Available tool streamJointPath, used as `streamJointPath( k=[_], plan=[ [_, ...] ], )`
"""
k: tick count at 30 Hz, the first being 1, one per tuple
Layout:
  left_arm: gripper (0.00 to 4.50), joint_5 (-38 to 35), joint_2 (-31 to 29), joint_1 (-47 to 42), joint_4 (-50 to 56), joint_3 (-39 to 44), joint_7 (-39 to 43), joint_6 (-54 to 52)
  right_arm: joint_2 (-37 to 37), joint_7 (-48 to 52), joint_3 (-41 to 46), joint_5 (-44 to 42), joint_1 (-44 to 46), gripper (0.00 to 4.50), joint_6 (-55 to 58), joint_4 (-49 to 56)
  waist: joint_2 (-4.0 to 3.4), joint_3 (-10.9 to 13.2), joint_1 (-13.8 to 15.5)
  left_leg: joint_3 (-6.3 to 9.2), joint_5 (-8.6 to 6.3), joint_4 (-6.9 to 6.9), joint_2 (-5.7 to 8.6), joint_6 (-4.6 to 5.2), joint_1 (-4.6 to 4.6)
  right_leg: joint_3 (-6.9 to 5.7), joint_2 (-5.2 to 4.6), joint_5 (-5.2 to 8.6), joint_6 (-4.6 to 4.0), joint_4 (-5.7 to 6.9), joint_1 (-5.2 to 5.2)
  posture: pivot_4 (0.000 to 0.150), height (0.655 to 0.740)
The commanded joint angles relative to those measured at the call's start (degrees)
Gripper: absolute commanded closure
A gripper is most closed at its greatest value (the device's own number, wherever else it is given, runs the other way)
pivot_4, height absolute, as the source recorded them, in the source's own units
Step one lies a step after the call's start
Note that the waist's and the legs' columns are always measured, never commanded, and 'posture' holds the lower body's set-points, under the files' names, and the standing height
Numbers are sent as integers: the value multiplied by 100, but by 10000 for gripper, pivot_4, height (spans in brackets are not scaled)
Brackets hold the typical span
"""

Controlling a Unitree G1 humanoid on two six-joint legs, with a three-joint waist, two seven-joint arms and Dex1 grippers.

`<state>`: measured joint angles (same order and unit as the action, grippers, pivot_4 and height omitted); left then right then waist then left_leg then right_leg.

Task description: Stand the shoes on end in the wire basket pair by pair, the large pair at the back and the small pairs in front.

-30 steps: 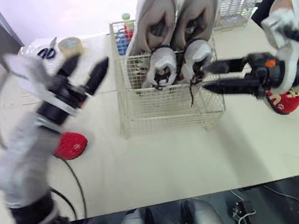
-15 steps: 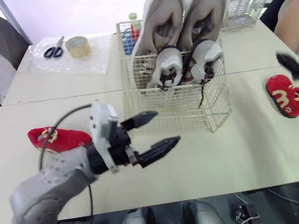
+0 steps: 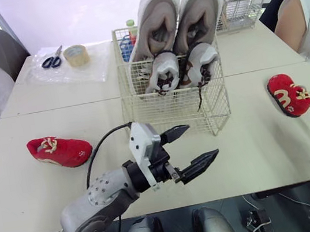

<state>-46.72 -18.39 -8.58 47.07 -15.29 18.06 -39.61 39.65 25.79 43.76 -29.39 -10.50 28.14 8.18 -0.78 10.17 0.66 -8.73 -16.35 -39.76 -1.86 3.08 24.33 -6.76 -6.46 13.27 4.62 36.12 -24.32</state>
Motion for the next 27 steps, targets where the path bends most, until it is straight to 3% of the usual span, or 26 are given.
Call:
streamJointPath(
  k=[1,11,16,27],
  plan=[
    [452,257,96,62,30,-150,-15,192,-97,-19,-147,83,298,0,-209,-395,-2,-4,-1,0,0,0,0,0,0,0,0,0,0,0,0,1500,7400],
    [452,660,239,409,111,-347,-111,284,-211,-160,-539,222,958,0,-356,-1225,-6,-6,0,0,-3,-1,2,7,3,0,-3,0,0,-1,-2,1500,7400],
    [452,790,283,452,101,-363,-146,313,-307,-638,-516,297,1745,0,-547,-2180,-10,-8,-10,-3,-3,-3,2,8,2,1,-3,0,-1,-1,-2,1500,7400],
    [452,978,243,614,276,-357,-387,148,-159,-270,-1334,816,3271,0,-1572,-4385,-11,-9,-23,-9,10,-4,2,-12,3,4,-1,-10,18,1,-4,1500,7400]
  ],
)
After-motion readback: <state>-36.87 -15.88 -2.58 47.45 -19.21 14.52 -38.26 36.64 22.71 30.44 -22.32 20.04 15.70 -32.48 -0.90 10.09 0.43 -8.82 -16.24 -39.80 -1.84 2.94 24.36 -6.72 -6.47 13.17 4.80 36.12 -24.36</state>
